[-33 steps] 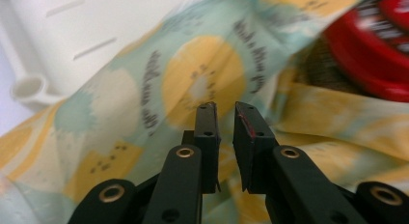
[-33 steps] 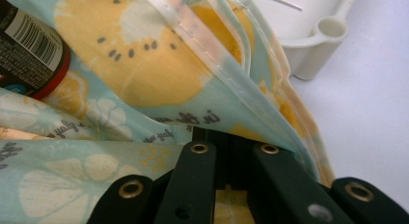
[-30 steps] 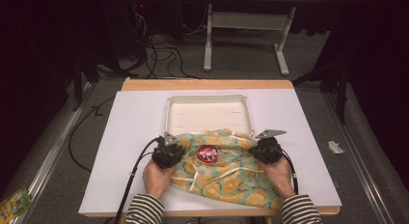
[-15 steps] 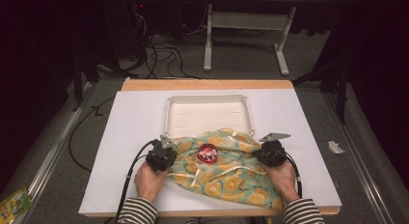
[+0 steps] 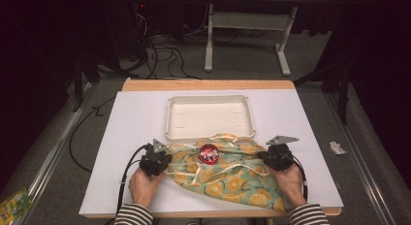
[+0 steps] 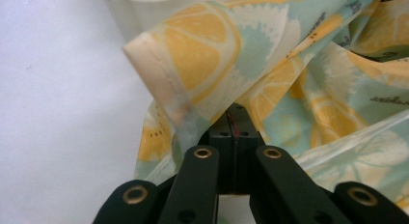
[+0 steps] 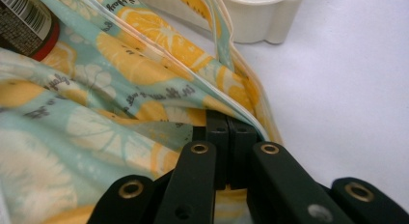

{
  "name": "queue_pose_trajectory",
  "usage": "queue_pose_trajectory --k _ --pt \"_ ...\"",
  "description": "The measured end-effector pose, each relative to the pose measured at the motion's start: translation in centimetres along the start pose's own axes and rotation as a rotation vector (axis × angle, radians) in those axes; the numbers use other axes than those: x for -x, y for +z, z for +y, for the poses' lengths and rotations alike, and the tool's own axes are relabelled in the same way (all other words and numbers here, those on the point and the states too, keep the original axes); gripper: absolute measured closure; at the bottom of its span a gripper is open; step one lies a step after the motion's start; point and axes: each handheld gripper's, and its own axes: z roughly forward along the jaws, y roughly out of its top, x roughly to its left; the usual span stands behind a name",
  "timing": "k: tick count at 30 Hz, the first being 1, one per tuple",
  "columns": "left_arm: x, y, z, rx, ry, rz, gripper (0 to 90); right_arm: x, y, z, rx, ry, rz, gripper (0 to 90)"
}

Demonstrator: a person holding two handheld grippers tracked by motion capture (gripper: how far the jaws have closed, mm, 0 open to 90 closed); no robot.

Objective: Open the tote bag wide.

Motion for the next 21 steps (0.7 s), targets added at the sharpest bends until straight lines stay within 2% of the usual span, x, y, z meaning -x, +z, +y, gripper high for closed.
queue_pose_trajectory --k 6,10,14,18,19,20,21 --pt "-1.3 -0.2 -0.5 0.020 -0.052 -0.020 90.0 -0.4 0.1 -0.2 -0.014 -0.033 0.000 90.0" --pt "-1.4 -0.4 -0.6 0.015 -0.037 0.002 90.0 -0.5 0.3 -0.4 -0.022 -0.036 0.010 90.0" --pt "-1.6 -0.5 -0.9 0.024 -0.050 0.000 90.0 -0.5 0.3 -0.5 -0.024 -0.036 0.014 90.0" --pt "-2.2 -1.2 -1.7 0.038 -0.092 0.000 90.0 -0.8 0.0 -0.9 -0.028 -0.065 -0.011 90.0" --pt "-2.3 -1.5 -2.0 0.034 -0.102 0.005 90.0 -0.9 -0.2 -1.1 -0.027 -0.058 -0.009 90.0" --pt "-2.3 -1.8 -2.2 0.016 -0.084 0.044 90.0 -1.2 -0.2 -1.2 -0.024 -0.065 -0.019 90.0" --pt "-2.4 -2.0 -2.4 0.012 -0.081 0.050 90.0 -1.4 -0.3 -1.2 -0.029 -0.073 -0.043 90.0"
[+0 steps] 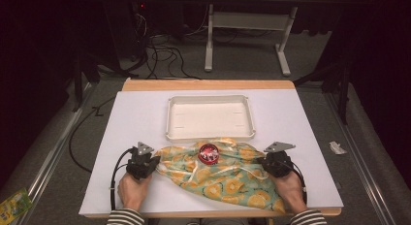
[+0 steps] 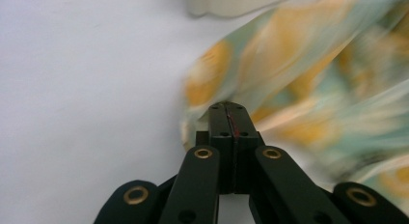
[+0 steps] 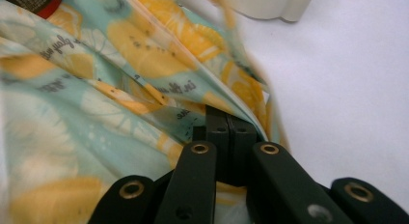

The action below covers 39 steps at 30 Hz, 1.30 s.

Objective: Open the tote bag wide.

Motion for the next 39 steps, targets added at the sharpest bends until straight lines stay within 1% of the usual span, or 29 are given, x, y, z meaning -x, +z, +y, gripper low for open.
queue_pose_trajectory --k 1,2,3,5,7,9,10,11,13,14,17,19,21,23,24,27,29,30,32,33,34,35,36,38,39 --pt "-0.3 -0.2 -0.2 0.005 -0.011 -0.020 90.0 0.0 0.0 0.0 0.001 0.004 0.001 90.0" --pt "-0.3 -0.3 -0.3 0.004 -0.008 -0.024 90.0 0.0 0.0 0.0 0.001 0.003 0.005 90.0" --pt "-0.1 -0.4 -0.4 0.006 -0.001 -0.026 90.0 -0.1 -0.1 0.0 -0.005 -0.004 0.003 90.0" --pt "0.4 -0.3 -0.4 0.021 0.009 -0.048 90.0 -0.3 0.0 0.2 -0.008 -0.020 0.007 90.0" --pt "0.8 -0.2 -0.2 0.039 0.013 -0.062 90.0 -0.6 0.2 0.4 -0.006 -0.018 0.004 90.0" --pt "1.0 -0.2 0.0 0.045 0.019 -0.070 90.0 -0.8 0.2 0.5 -0.012 -0.026 0.014 90.0" --pt "1.1 -0.3 0.0 0.054 0.025 -0.067 90.0 -0.8 0.3 0.5 -0.008 -0.024 0.010 90.0" --pt "1.2 -0.6 0.0 0.075 0.030 -0.070 90.0 -0.8 0.3 0.5 -0.010 -0.024 0.013 90.0" --pt "1.2 -1.3 0.1 0.100 0.014 -0.085 79.0 -0.8 0.3 0.5 -0.008 -0.024 0.014 90.0" --pt "1.2 -1.8 0.1 0.111 0.010 -0.094 76.8 -0.8 0.3 0.5 -0.008 -0.024 0.014 90.0" --pt "1.3 -3.0 0.3 0.137 0.006 -0.087 68.9 -0.9 0.3 0.5 -0.007 -0.031 0.008 90.0" --pt "1.4 -3.8 0.7 0.169 -0.010 -0.085 65.1 -0.9 0.4 0.6 -0.006 -0.032 0.009 90.0" --pt "1.4 -4.3 1.2 0.185 -0.024 -0.089 60.8 -0.9 0.4 0.6 -0.004 -0.036 0.007 90.0" --pt "1.7 -4.7 2.0 0.174 -0.013 -0.062 55.1 -0.9 0.4 0.6 -0.002 -0.037 0.008 90.0" --pt "1.8 -4.7 2.3 0.173 -0.012 -0.055 53.3 -0.9 0.4 0.6 -0.003 -0.036 0.009 90.0" --pt "2.0 -4.4 2.9 0.158 -0.042 -0.067 50.0 -0.9 0.4 0.5 -0.001 -0.035 0.007 90.0" --pt "2.0 -3.6 3.3 0.128 -0.066 -0.076 46.7 -0.9 0.4 0.6 0.000 -0.040 0.007 90.0" --pt "2.0 -3.3 3.4 0.123 -0.072 -0.073 45.4 -0.9 0.4 0.5 0.000 -0.036 0.008 90.0" --pt "1.8 -2.4 3.5 0.112 -0.105 -0.077 42.5 -0.9 0.4 0.5 -0.002 -0.042 0.003 90.0" --pt "1.8 -2.0 3.6 0.111 -0.115 -0.072 41.1 -0.9 0.4 0.5 -0.002 -0.042 0.003 90.0" --pt "1.8 -1.8 3.6 0.113 -0.122 -0.074 40.7 -0.9 0.4 0.5 -0.002 -0.043 0.003 90.0" --pt "1.9 -1.5 3.6 0.105 -0.122 -0.081 41.2 -1.0 0.4 0.5 -0.003 -0.043 0.004 90.0" --pt "2.1 -1.2 3.6 0.088 -0.108 -0.080 42.7 -1.0 0.4 0.5 -0.003 -0.043 0.003 90.0" --pt "2.2 -0.8 3.4 0.070 -0.090 -0.065 47.8 -1.0 0.4 0.5 -0.002 -0.046 0.004 90.0" --pt "2.2 -0.6 3.2 0.059 -0.091 -0.071 52.3 -1.0 0.3 0.5 -0.002 -0.044 0.003 90.0"
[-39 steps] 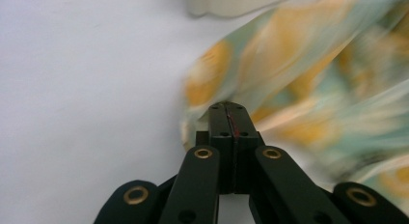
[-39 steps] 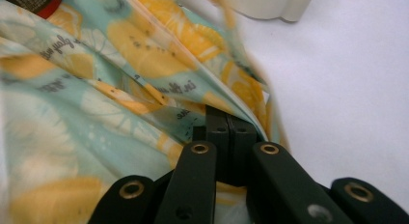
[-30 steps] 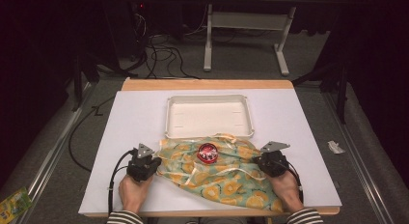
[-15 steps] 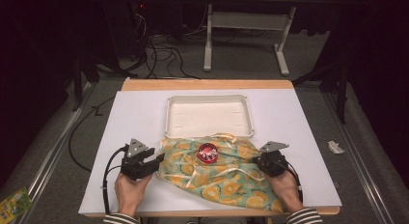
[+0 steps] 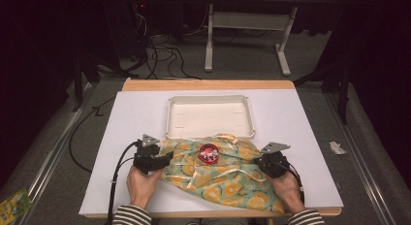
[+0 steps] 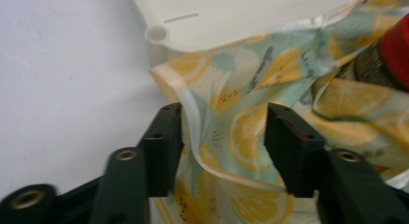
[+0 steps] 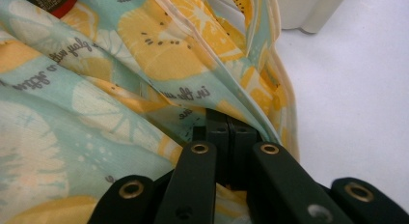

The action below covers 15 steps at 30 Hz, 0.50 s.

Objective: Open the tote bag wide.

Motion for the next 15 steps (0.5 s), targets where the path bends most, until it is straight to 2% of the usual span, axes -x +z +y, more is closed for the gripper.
queue_pose_trajectory --k 1,4,5,7,9,11,15 --pt "-0.1 0.2 -0.2 -0.007 -0.006 -0.007 57.2 0.0 0.0 0.0 0.003 -0.001 0.002 90.0" --pt "-0.2 0.9 -0.8 -0.047 0.009 0.000 71.4 0.0 -0.1 -0.1 0.001 -0.003 0.002 90.0" --pt "-0.3 1.1 -1.1 -0.060 0.019 -0.002 76.5 0.1 -0.1 -0.1 0.002 -0.004 0.003 90.0" --pt "-0.3 1.2 -1.4 -0.073 0.047 0.023 88.3 0.1 -0.1 -0.1 -0.001 0.004 0.001 90.0" --pt "-0.1 1.4 -1.6 -0.091 0.087 0.060 89.9 0.1 -0.1 -0.2 0.006 0.006 0.002 90.0" --pt "0.0 1.4 -1.8 -0.101 0.114 0.076 90.0 0.1 -0.2 -0.3 0.001 0.011 0.001 90.0" --pt "-0.4 1.0 -2.3 -0.085 0.106 0.072 90.0 0.2 -0.4 -0.3 -0.008 0.007 -0.003 90.0"
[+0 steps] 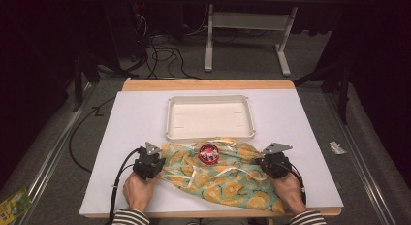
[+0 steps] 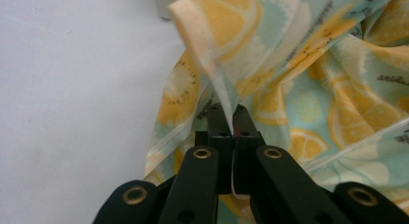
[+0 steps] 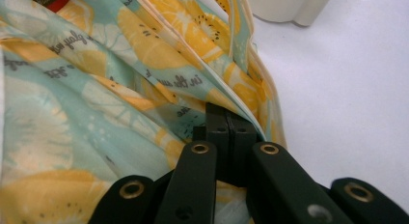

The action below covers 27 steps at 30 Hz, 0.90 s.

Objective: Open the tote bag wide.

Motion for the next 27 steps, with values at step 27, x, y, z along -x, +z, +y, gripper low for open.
queue_pose_trajectory --k 27 --pt "-0.3 -0.5 -1.9 0.093 -0.011 -0.038 90.0 -0.8 -0.9 -1.1 0.003 0.000 0.010 90.0"
